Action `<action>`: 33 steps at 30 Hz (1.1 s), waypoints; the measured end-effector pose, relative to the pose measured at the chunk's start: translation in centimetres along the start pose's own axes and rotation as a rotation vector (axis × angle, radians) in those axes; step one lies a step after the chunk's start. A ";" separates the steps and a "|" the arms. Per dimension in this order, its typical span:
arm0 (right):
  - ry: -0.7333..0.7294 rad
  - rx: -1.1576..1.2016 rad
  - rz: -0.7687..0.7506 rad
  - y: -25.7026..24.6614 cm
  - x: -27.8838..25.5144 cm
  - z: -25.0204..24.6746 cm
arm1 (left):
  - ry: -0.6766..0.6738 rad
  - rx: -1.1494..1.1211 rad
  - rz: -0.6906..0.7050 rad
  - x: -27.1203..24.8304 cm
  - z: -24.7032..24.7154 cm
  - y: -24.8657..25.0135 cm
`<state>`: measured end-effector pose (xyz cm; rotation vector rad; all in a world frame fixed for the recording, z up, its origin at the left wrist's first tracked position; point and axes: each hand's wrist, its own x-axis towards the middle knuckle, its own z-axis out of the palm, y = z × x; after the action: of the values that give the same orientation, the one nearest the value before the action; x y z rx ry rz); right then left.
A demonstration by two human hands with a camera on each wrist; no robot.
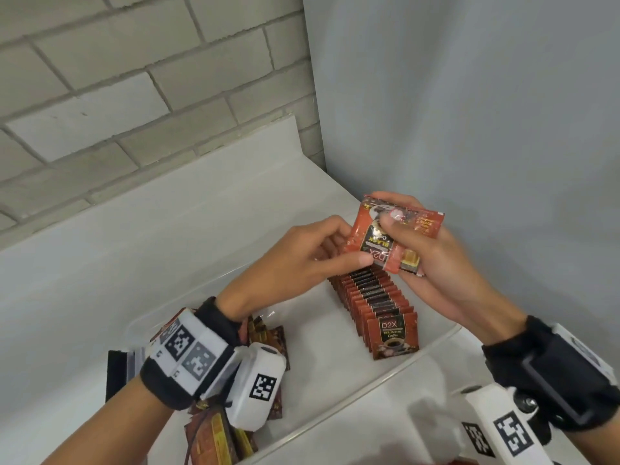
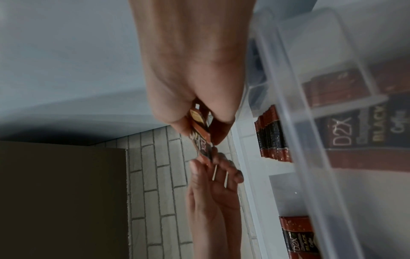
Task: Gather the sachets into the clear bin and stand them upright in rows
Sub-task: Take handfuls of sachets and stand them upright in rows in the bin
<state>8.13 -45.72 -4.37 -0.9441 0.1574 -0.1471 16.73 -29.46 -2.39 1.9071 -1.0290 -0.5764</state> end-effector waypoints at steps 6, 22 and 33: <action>-0.048 -0.100 0.002 0.0 -0.3 0.0 | 0.170 -0.231 -0.041 0.4 -0.3 0.3; -0.102 -0.180 0.041 0.2 -0.1 -0.2 | 0.116 -0.114 0.122 0.2 -2.8 2.0; 0.158 0.040 -0.146 0.2 0.5 -0.7 | -0.208 0.095 0.127 0.0 -1.8 1.2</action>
<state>8.50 -46.30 -4.95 -0.9044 0.2305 -0.3583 17.54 -28.97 -0.40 1.8751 -1.3219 -0.6732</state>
